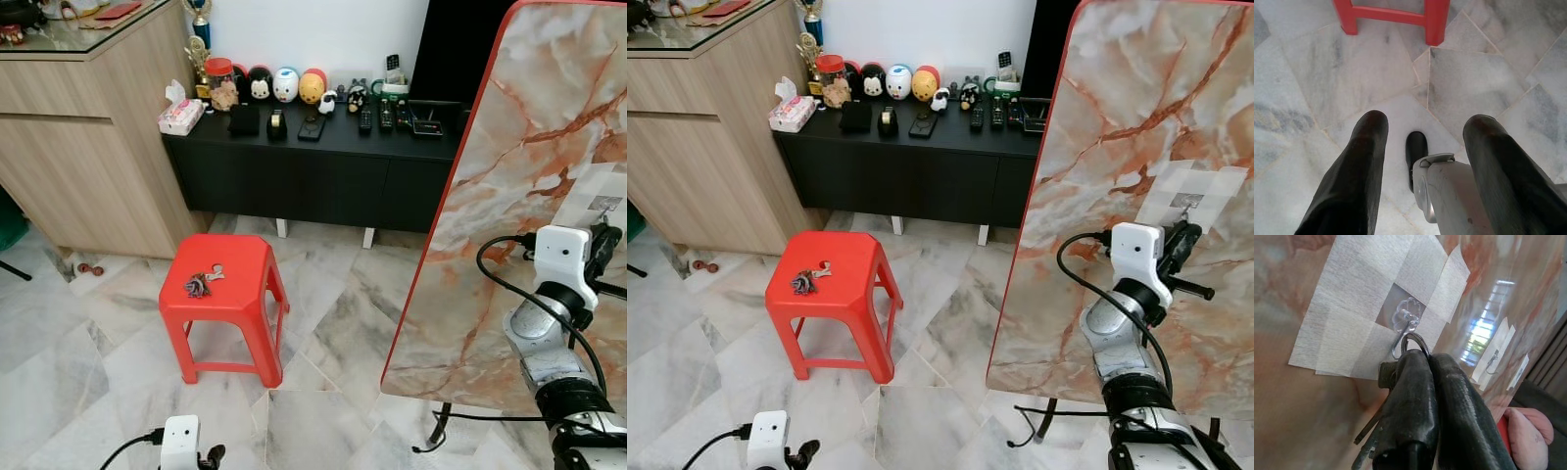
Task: Hang keys on a hook
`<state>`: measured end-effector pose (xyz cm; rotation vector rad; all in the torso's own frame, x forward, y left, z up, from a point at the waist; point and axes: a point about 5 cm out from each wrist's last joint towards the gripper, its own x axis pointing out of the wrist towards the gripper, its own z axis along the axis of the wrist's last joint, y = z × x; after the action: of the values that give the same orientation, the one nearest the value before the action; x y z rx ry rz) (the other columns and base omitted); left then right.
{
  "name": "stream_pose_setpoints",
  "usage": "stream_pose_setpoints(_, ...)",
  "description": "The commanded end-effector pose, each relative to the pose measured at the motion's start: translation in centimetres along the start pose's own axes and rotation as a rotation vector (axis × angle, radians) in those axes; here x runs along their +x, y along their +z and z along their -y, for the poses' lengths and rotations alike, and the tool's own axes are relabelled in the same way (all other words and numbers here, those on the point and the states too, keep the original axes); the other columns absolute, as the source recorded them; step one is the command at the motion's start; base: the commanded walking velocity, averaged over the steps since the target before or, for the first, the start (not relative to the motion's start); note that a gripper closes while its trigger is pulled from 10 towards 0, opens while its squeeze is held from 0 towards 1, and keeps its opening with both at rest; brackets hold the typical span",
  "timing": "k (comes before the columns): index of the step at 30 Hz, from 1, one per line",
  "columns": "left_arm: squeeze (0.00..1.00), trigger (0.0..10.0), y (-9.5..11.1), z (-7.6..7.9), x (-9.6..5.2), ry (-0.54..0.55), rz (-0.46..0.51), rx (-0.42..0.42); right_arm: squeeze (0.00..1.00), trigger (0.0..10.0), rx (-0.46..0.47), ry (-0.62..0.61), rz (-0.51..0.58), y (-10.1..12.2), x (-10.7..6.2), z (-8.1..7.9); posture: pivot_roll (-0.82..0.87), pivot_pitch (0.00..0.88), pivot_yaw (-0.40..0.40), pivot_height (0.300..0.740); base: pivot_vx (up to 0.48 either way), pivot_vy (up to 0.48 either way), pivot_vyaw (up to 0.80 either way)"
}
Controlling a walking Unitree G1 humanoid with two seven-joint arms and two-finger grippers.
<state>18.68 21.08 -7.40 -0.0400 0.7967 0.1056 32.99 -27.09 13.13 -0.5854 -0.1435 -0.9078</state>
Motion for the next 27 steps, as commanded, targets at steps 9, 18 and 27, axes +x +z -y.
stream_pose_setpoints(9, 0.0, 10.0, -0.54, -0.12, -0.17, 0.007, -0.013, -0.025, 0.0, 10.0, -0.024, 0.03, 0.01, 0.4, 0.21, -0.36, 0.12, 0.069, -0.021, 0.74, 0.0, 0.0, 0.0)
stream_pose_setpoints(18, 0.0, 10.0, -0.57, -0.1, -0.17, 0.004, -0.015, -0.027, 0.0, 10.0, -0.061, 0.031, 0.023, 0.42, 0.29, -0.32, 0.12, 0.07, -0.02, 0.74, 0.0, 0.0, 0.0)
stream_pose_setpoints(27, 0.0, 10.0, -0.57, -0.06, -0.18, 0.002, -0.013, -0.026, 0.0, 10.0, -0.123, 0.051, 0.057, 0.64, 0.21, -0.57, 0.12, 0.069, -0.021, 0.74, 0.0, 0.0, 0.0)
